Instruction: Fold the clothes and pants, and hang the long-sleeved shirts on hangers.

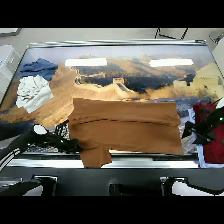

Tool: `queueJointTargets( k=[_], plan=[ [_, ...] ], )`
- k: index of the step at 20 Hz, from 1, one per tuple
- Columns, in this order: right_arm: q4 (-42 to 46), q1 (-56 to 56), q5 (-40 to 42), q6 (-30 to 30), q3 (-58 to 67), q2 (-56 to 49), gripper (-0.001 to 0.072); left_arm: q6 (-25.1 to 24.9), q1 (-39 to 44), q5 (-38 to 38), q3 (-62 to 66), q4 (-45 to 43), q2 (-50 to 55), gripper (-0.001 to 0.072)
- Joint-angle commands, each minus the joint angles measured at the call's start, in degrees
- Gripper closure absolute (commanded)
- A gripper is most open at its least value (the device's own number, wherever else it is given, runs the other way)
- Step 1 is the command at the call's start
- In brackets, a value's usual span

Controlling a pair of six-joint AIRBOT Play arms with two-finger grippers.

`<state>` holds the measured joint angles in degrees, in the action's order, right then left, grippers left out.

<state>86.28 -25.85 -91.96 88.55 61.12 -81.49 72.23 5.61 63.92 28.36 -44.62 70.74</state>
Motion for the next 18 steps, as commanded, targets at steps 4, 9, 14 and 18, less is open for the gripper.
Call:
queueJointTargets(
  k=[4,9,14,18],
  plan=[
    [-5.40,-0.02,7.91,-3.96,-10.64,0.04,0.0088,0.39,0.55,-0.28,0.00,0.31,-0.11,0.0681],
    [-6.27,-0.02,9.33,-3.93,-11.98,-0.11,0.0112,0.35,0.55,-0.31,0.22,0.31,-0.48,0.0681],
    [-8.50,-0.02,9.22,-3.74,-13.62,-0.11,0.0183,0.20,-0.33,-0.35,0.74,0.02,-0.55,0.0681],
    [-8.50,-0.02,11.41,-3.98,-17.40,-0.09,0.0421,0.15,-2.58,1.16,0.79,0.07,-0.57,0.0681]
  ],
)
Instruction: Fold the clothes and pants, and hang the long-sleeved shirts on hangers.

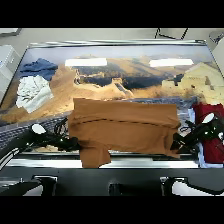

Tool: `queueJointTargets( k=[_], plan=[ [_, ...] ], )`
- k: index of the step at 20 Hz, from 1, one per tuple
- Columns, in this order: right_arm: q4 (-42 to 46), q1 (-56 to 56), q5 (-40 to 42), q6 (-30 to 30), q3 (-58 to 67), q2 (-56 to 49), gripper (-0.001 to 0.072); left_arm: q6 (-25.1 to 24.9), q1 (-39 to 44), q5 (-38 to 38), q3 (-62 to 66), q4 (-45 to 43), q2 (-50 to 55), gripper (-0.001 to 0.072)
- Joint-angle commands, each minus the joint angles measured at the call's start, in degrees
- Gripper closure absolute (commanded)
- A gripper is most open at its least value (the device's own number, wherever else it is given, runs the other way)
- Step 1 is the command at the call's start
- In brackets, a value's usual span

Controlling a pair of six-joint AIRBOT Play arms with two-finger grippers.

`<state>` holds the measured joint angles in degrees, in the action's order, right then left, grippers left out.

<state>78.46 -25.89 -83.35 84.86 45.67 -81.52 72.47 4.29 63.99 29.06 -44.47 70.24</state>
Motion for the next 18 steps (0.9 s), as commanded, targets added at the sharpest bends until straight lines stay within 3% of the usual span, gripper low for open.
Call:
queueJointTargets(
  k=[1,2,8,9,11,13,14,18],
  plan=[
    [-0.70,0.02,2.82,-0.28,-1.90,0.02,0.0563,-0.33,-1.62,1.18,0.11,-0.09,-0.11,0.0680],
    [-0.70,0.02,2.67,-0.26,-1.73,0.09,0.0678,-0.48,-1.90,1.14,0.22,-0.09,-0.31,0.0681],
    [-0.72,0.02,-4.74,-1.33,5.16,0.09,0.0669,-1.79,-3.61,5.29,5.31,-1.14,-1.36,0.0681],
    [0.04,0.02,-7.30,-1.36,7.19,0.09,0.0575,-1.81,-3.61,6.56,5.97,-1.16,-1.36,0.0681],
    [4.28,-0.04,-10.69,-1.29,10.29,0.09,0.0302,-1.81,-3.61,8.07,6.12,-1.22,-1.36,0.0682],
    [7.78,-0.04,-10.38,-1.05,9.94,-0.04,0.0130,-1.81,-3.61,8.26,6.12,-1.18,-1.36,0.0681],
    [7.78,-0.02,-9.31,-0.52,9.01,-0.09,0.0097,-1.81,-3.61,8.24,6.12,-1.18,-1.36,0.0681],
    [7.72,-0.02,-2.93,0.90,4.28,-0.09,0.0084,-1.79,-3.61,8.26,6.12,-1.16,-1.36,0.0681]
  ],
)
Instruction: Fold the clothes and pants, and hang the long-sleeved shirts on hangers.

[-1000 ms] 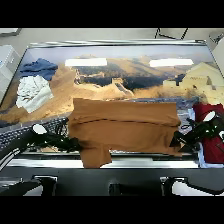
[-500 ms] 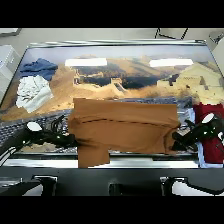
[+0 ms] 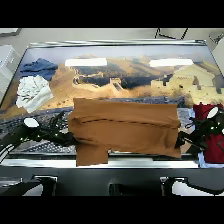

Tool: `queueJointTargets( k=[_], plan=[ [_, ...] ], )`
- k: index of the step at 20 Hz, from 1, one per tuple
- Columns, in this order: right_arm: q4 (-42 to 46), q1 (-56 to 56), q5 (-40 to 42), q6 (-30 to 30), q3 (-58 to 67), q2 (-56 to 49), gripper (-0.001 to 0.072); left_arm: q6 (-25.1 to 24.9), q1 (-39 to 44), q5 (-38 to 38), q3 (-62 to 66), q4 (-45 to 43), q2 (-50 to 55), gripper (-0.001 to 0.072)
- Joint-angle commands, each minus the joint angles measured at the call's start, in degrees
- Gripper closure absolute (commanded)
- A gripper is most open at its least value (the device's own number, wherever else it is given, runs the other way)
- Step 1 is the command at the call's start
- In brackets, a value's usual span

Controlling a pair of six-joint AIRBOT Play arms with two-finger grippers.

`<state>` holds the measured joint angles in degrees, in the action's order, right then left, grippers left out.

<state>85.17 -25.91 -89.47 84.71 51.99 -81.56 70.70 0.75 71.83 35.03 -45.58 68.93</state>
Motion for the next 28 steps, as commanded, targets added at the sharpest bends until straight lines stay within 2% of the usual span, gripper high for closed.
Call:
queueJointTargets(
  k=[1,6,7,8,10,11,15,17,19,23,25,28],
  plan=[
    [0.52,0.00,4.02,1.66,-2.84,-0.04,0.0084,-0.02,-0.07,0.39,0.15,-0.04,-0.04,0.0681],
    [-5.55,0.04,9.29,1.42,-8.28,-0.04,0.0093,0.00,-0.07,0.44,0.15,-0.04,-0.04,0.0681],
    [-6.71,0.04,10.32,1.42,-8.68,-0.04,0.0177,-0.02,-0.07,0.68,0.17,-0.04,-0.04,0.0681],
    [-7.69,0.04,10.75,1.42,-8.66,-0.02,0.0295,-0.02,-0.07,0.83,0.17,-0.04,-0.04,0.0681],
    [-10.01,0.04,9.51,1.40,-8.66,0.02,0.0653,-0.09,-0.09,0.76,0.20,-0.07,-0.07,0.0681],
    [-10.99,0.04,8.09,1.01,-8.50,0.15,0.0675,-0.28,-0.09,0.76,0.22,-0.07,-0.15,0.0681],
    [-12.11,0.04,3.54,-1.40,-3.21,3.28,0.0679,-0.26,-2.10,2.84,5.07,-2.34,-1.49,0.0683],
    [-12.11,0.07,2.45,0.46,2.86,4.55,0.0680,0.81,-3.50,4.04,11.13,-4.20,-1.20,0.0684],
    [-12.26,0.20,3.30,1.90,9.09,3.72,0.0680,2.73,-3.85,1.90,17.73,-6.05,0.50,0.0685],
    [-12.26,5.16,9.42,3.48,20.20,-3.87,0.0679,2.84,-2.16,0.83,33.66,-6.05,13.25,0.0684],
    [-10.95,6.93,11.87,6.08,24.98,-8.70,0.0678,4.50,-1.66,1.57,43.39,-6.03,21.35,0.0684],
    [-12.02,6.93,17.07,7.87,29.77,-13.05,0.0677,5.92,-1.66,6.54,57.46,-6.03,32.39,0.0683]
  ],
)
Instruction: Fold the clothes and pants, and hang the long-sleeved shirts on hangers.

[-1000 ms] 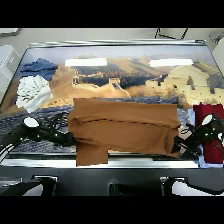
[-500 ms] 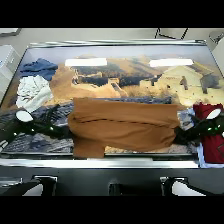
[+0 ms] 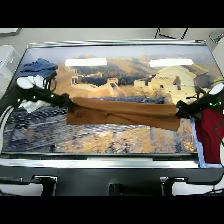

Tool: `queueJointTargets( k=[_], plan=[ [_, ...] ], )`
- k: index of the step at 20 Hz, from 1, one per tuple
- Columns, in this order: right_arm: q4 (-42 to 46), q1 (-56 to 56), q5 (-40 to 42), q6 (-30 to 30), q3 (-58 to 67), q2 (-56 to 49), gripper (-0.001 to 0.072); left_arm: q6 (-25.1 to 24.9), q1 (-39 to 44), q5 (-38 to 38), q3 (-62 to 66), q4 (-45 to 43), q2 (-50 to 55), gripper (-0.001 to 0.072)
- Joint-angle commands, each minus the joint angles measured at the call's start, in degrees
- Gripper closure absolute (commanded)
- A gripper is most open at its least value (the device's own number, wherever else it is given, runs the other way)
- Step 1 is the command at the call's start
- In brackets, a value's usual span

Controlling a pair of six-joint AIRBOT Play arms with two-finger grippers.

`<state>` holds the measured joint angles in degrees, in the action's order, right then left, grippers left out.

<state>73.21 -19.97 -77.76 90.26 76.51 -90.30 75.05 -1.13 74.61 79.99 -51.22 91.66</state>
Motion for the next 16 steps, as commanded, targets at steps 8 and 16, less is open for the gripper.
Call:
queueJointTargets(
  k=[8,16],
  plan=[
    [-7.76,0.98,10.40,3.52,6.08,-10.47,0.0675,4.55,1.07,7.69,20.02,3.30,22.93,0.0676],
    [-6.82,-6.64,-4.13,0.94,9.38,-11.39,0.0003,6.62,-3.63,16.44,26.97,5.20,21.07,0.0208]
  ],
)
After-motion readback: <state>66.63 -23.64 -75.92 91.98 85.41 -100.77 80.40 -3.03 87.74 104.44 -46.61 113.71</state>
